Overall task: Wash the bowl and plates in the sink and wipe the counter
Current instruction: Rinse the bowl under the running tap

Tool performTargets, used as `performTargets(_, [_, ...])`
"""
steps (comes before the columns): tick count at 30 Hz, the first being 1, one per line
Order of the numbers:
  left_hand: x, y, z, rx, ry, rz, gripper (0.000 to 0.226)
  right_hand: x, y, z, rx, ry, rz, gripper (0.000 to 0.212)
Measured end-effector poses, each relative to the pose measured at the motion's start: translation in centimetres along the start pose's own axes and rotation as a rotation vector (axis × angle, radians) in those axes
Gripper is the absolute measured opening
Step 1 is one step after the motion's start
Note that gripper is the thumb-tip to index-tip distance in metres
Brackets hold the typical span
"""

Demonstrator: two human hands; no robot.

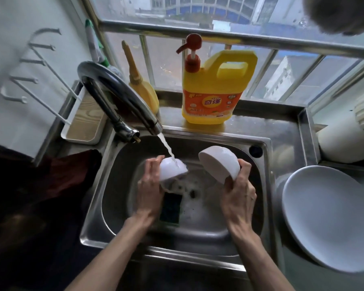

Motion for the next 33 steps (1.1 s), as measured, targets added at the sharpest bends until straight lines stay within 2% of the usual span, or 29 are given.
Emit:
performTargets(2, [-0.1,0.2,0.9,0.039,-0.017,-0.114,0.067,0.0,0.2,0.2,-0.001,0.006,-0.004,0.047])
performTargets(4, [-0.3,0.1,1.3,0.012,-0.039,-0.104,0.062,0.1,-0.2,0.5,0.018,0.029,-0.07,0.041])
performTargets(5, [-0.4,0.0,1.2,-0.07,-0.053,-0.019,0.06,0.1,-0.4,0.6,0.042,0.045,-0.127,0.036])
performTargets(6, [-0.3,-0.2,0.8,-0.199,-0.048,0.15,0.059,0.2,-0.7,0.8,0.072,0.063,-0.191,0.031])
performTargets(9, [-0.6,-0.8,-1.4,-0.848,-0.033,0.766,0.052,0.5,-1.8,1.7,0.185,0.095,-0.347,0.014])
performTargets(10, [-0.7,-1.2,-2.0,-1.004,-0.042,0.875,0.048,0.6,-2.4,2.2,0.207,0.103,-0.393,0.012])
performTargets(12, [-0.8,-2.2,-2.5,-1.164,-0.03,0.967,0.042,0.9,-3.5,3.3,0.206,0.101,-0.427,0.008])
performTargets(15, [-0.9,-3.9,-2.8,-1.263,0.01,0.996,0.037,1.3,-4.5,5.2,0.203,0.09,-0.422,0.008])
performTargets(18, [-1.2,-4.0,-2.8,-1.287,-0.005,0.972,0.045,1.1,-5.4,6.7,0.222,0.109,-0.43,0.021])
performTargets(24, [-1.3,-4.6,-1.7,-1.298,0.007,0.904,0.052,0.5,-9.1,9.8,0.158,0.036,-0.517,0.011])
performTargets(33, [-0.7,-6.4,-1.8,-1.333,0.04,0.823,0.053,0.3,-13.8,13.2,0.102,-0.102,-0.695,0.019])
Point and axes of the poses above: each hand's wrist, its own x-axis towards the middle knuckle, its own z-axis out of the back of the hand, y = z × x, the point moved 2 cm from there along x, towards the middle knuckle, and after that the axes turned 13 degrees about -x, right-handed, at the moved point
